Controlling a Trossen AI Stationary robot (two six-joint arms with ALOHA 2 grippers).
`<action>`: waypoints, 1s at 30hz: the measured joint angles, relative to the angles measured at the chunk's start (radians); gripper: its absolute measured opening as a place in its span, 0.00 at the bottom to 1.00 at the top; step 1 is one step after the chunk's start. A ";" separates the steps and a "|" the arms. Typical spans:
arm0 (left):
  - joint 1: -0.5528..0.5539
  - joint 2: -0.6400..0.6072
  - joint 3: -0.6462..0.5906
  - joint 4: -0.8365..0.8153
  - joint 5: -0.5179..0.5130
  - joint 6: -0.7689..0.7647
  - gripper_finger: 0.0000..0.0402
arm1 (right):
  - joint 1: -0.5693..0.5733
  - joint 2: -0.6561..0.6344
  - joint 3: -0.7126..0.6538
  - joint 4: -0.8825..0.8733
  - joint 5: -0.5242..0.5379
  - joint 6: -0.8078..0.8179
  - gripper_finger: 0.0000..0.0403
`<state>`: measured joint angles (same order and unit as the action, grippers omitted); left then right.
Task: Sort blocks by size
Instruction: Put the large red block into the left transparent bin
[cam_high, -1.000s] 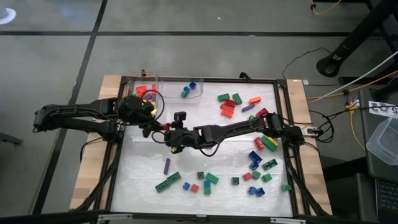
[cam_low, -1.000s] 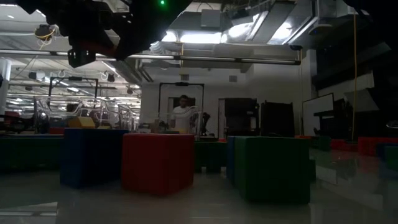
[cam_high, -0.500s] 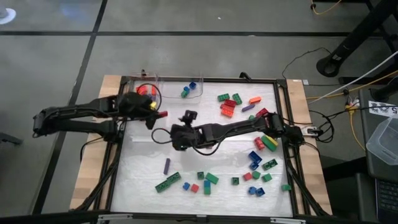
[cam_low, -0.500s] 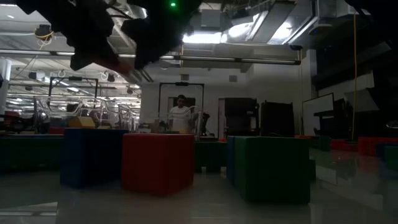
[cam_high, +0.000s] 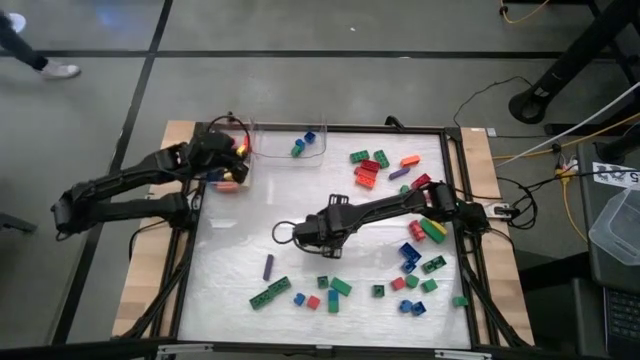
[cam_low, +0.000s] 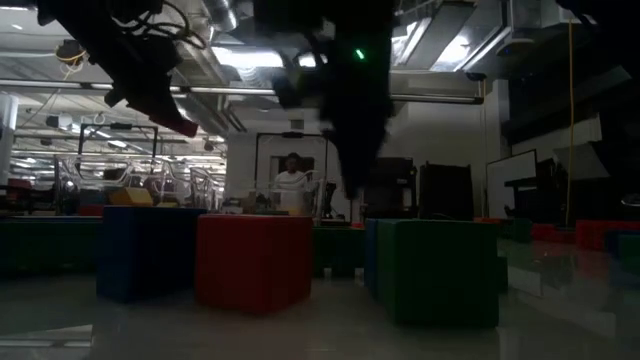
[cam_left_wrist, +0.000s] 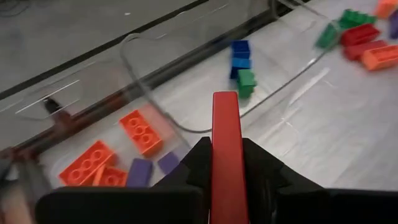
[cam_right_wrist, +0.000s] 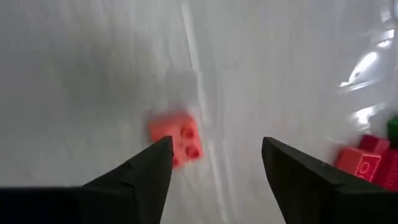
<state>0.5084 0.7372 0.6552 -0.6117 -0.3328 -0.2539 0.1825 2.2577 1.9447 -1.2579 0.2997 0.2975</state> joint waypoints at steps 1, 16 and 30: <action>0.011 0.000 0.000 -0.009 0.000 0.000 0.12 | 0.000 0.001 -0.013 -0.003 -0.007 -0.029 0.60; 0.058 0.000 0.000 -0.067 0.002 0.018 0.12 | -0.024 0.000 -0.127 0.132 -0.108 -0.153 0.60; 0.058 0.003 0.001 -0.123 -0.210 -0.050 0.19 | -0.072 0.000 -0.165 0.188 -0.213 -0.150 0.37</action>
<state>0.5659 0.7403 0.6559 -0.7350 -0.5431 -0.3036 0.1104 2.2578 1.7794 -1.0699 0.0865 0.1474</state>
